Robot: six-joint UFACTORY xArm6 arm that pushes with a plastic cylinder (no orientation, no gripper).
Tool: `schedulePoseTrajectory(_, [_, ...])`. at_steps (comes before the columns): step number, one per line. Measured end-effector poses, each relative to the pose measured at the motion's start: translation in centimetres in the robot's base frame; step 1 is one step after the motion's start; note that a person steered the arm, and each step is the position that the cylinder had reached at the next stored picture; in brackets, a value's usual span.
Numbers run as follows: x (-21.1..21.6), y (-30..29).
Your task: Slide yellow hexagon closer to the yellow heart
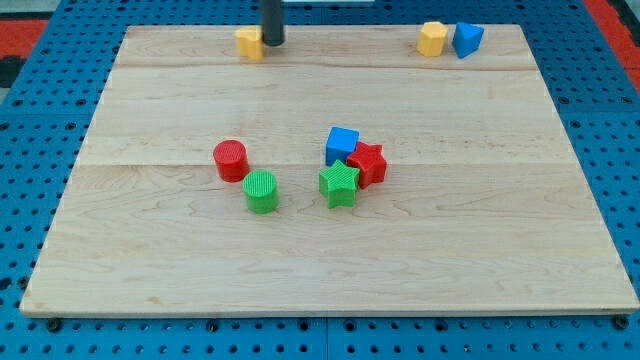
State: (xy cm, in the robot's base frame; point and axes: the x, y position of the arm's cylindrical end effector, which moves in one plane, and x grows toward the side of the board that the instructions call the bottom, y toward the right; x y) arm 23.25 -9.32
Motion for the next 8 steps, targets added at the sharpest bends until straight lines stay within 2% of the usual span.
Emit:
schedulePoseTrajectory(1, [2.6,-0.8])
schedulePoseTrajectory(2, [2.4,-3.4])
schedulePoseTrajectory(3, [0.4,-3.3])
schedulePoseTrajectory(4, [-1.4,1.0])
schedulePoseTrajectory(5, [-1.2,-3.1])
schedulePoseTrajectory(6, [-0.2,-2.2])
schedulePoseTrajectory(7, [5.9,9.1])
schedulePoseTrajectory(8, [9.8,23.4])
